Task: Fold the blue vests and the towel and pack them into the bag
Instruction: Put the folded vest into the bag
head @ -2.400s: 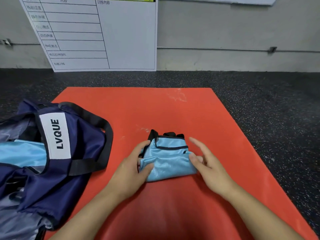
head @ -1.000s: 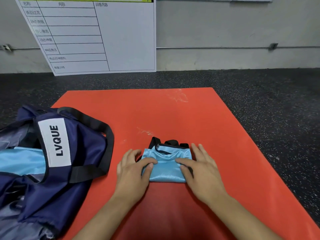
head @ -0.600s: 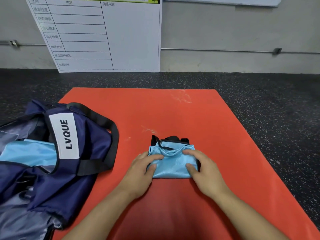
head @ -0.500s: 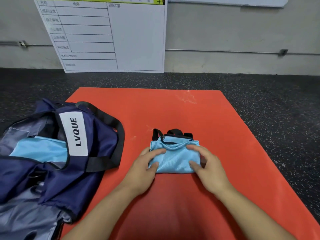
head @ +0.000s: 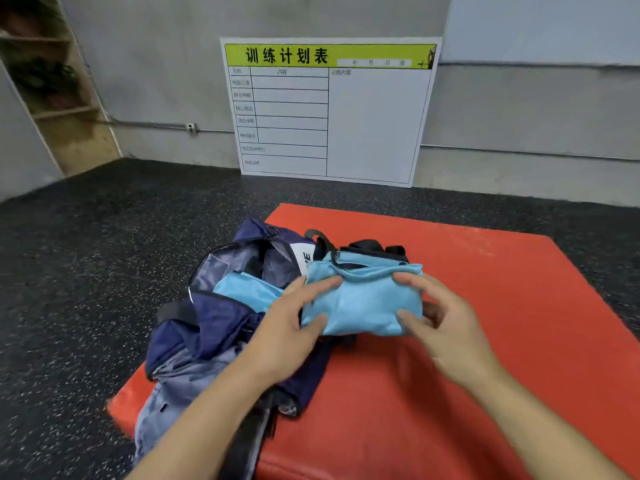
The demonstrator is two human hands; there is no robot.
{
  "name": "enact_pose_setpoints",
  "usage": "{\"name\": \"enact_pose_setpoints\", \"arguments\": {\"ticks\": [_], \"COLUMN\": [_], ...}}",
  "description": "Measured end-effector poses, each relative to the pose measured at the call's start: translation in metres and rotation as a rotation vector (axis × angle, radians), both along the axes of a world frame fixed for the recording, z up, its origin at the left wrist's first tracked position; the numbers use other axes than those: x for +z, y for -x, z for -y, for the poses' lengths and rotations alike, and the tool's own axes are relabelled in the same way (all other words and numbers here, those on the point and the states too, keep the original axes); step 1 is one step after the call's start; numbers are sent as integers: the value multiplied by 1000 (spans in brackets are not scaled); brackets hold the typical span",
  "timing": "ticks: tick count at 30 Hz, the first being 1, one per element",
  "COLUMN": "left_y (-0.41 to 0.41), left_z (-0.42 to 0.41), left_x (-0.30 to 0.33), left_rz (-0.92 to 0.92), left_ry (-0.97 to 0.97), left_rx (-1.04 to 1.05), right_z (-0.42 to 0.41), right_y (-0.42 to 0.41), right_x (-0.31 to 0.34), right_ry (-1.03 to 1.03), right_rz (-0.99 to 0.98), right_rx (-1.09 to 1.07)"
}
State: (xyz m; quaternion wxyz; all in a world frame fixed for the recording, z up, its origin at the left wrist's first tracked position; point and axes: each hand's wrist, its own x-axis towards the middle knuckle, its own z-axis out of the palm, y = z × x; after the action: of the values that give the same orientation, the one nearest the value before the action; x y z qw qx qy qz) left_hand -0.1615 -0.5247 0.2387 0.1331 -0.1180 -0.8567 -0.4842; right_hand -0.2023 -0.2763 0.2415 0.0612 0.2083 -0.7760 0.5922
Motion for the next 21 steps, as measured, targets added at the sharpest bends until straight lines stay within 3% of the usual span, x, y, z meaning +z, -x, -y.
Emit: {"name": "enact_pose_setpoints", "arguments": {"ticks": [5, 9, 16, 21], "left_y": [-1, 19, 51, 57], "left_z": [99, 160, 195, 205], "left_x": [39, 28, -18, -22], "left_rz": [-120, -52, 239, 257], "left_ry": [14, 67, 325, 520], "left_rx": [134, 203, 153, 131], "right_z": [105, 184, 226, 220], "right_y": [5, 5, 31, 33], "right_x": [54, 56, 8, -6], "right_ry": [-136, -408, -766, -872], "right_rz": [-302, -365, -239, -156], "right_rx": [-8, -26, -59, -22]}}
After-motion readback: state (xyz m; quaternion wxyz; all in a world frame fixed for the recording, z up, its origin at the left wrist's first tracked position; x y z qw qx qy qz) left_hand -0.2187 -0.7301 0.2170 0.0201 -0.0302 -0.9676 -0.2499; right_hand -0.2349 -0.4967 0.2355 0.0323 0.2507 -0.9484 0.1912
